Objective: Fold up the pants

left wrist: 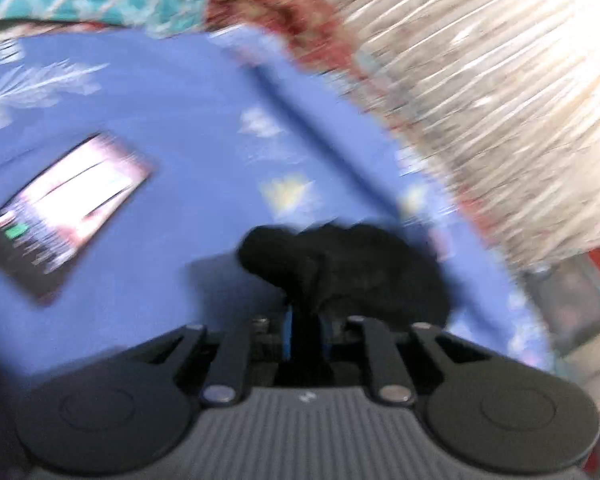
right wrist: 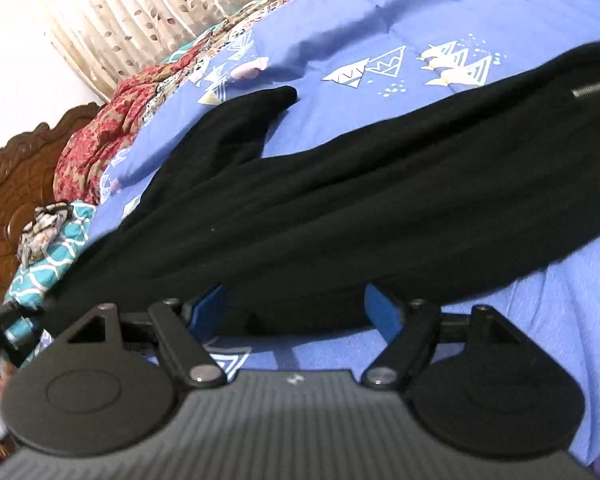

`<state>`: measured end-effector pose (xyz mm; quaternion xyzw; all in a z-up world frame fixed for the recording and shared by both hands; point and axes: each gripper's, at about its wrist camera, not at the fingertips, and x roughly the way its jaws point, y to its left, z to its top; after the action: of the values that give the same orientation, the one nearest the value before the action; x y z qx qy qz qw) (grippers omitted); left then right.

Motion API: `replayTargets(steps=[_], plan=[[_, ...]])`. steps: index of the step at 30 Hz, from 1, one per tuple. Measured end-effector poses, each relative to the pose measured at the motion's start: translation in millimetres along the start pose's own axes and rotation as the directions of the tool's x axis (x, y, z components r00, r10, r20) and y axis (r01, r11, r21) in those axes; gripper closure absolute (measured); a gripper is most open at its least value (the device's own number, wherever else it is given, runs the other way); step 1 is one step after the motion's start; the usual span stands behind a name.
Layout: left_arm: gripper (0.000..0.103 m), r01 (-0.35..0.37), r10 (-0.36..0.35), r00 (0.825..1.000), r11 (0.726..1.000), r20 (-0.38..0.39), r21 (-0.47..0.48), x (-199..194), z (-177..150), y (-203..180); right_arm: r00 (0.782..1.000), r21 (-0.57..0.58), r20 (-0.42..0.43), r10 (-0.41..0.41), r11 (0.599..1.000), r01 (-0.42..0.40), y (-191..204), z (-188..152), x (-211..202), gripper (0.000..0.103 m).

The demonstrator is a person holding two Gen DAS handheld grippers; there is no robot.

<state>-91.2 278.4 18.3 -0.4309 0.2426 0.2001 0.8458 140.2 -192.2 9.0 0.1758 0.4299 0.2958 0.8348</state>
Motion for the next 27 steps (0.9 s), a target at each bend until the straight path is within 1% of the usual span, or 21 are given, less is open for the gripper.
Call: replayTargets(steps=[2, 3, 4, 5, 6, 7, 9, 12, 13, 14, 15, 18, 22, 25, 27], plan=[[0.084, -0.049, 0.047, 0.997, 0.998, -0.057, -0.04, 5, -13, 15, 1.0, 0.021, -0.002, 0.001, 1.0, -0.001, -5, -2, 0, 0.024], [0.079, -0.046, 0.04, 0.996, 0.997, -0.082, -0.064, 6, -20, 21, 1.0, 0.029, -0.004, 0.0, 1.0, 0.0, -7, -2, -1, 0.024], [0.075, -0.029, 0.02, 0.995, 0.996, -0.099, -0.088, 5, -27, 27, 1.0, 0.035, -0.005, -0.001, 0.999, 0.001, -9, -3, -2, 0.024], [0.065, -0.017, 0.006, 0.994, 0.994, -0.109, -0.104, 4, -32, 28, 1.0, 0.041, -0.006, -0.001, 0.999, 0.001, -11, -4, -3, 0.024], [0.06, -0.006, -0.007, 0.994, 0.993, -0.112, -0.117, 0, -37, 31, 1.0, 0.046, -0.007, 0.0, 0.999, 0.001, -14, -4, -4, 0.024], [0.058, 0.005, -0.019, 0.993, 0.993, -0.113, -0.121, -3, -40, 31, 1.0, 0.048, -0.006, -0.001, 0.999, 0.001, -15, -4, -5, 0.024], [0.051, 0.024, -0.039, 0.991, 0.993, -0.128, -0.117, -4, -43, 28, 1.0, 0.05, 0.001, -0.004, 0.999, 0.004, -16, -3, -7, 0.024], [0.045, 0.066, -0.086, 0.984, 0.99, -0.157, -0.124, -1, -44, 22, 1.0, 0.062, 0.021, -0.001, 0.998, 0.0, -20, -2, -14, 0.024], [0.039, 0.079, -0.101, 0.981, 0.988, -0.166, -0.136, 1, -43, 21, 1.0, 0.066, 0.027, -0.004, 0.998, 0.003, -22, -2, -16, 0.024], [0.03, 0.088, -0.114, 0.978, 0.985, -0.174, -0.15, 5, -43, 19, 0.999, 0.074, 0.034, -0.01, 0.997, 0.007, -25, -2, -19, 0.024], [0.025, 0.094, -0.123, 0.976, 0.982, -0.18, -0.164, 9, -42, 16, 0.999, 0.083, 0.04, -0.015, 0.996, 0.011, -29, -2, -21, 0.024], [0.024, 0.105, -0.144, 0.969, 0.976, -0.202, -0.191, 21, -43, 11, 0.997, 0.117, 0.07, -0.033, 0.993, 0.024, -42, -1, -35, 0.024], [0.021, 0.092, -0.142, 0.963, 0.972, -0.227, -0.217, 35, -44, 6, 0.986, 0.171, 0.141, -0.085, 0.983, 0.06, -68, 5, -63, 0.024], [0.02, 0.08, -0.133, 0.964, 0.971, -0.23, -0.226, 40, -43, 5, 0.969, 0.212, 0.196, -0.147, 0.972, 0.105, -94, 9, -88, 0.024], [0.019, 0.071, -0.124, 0.967, 0.969, -0.221, -0.235, 39, -40, 5, 0.95, 0.244, 0.237, -0.202, 0.959, 0.143, -113, 12, -106, 0.024]])
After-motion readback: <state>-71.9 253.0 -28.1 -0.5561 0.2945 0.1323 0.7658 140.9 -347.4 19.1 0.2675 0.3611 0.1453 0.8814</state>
